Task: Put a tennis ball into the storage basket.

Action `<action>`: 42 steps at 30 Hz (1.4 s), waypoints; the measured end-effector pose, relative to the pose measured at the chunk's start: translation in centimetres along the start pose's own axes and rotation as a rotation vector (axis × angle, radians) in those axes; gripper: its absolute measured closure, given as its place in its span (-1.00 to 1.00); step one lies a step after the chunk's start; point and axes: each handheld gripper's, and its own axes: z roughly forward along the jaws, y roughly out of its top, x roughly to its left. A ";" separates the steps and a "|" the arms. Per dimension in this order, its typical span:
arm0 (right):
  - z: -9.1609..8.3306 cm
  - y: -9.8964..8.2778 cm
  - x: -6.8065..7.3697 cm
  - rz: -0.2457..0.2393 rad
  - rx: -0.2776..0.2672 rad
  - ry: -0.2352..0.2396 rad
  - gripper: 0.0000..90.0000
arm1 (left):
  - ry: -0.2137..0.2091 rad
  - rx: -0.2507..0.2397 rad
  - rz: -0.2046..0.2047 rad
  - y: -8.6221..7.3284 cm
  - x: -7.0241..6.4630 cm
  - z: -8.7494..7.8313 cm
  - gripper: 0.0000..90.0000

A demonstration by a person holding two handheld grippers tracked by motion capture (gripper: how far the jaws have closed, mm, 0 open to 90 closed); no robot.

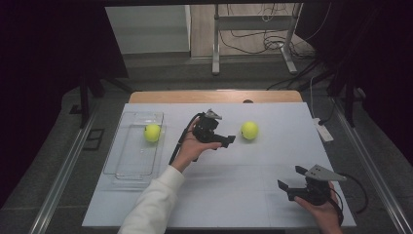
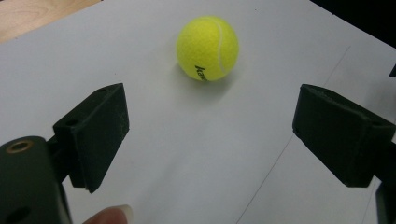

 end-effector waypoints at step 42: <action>0.2 -0.1 0.4 -0.005 0.003 0.013 -0.75 | -0.004 0.034 -0.001 1.4 -0.3 2.9 -0.73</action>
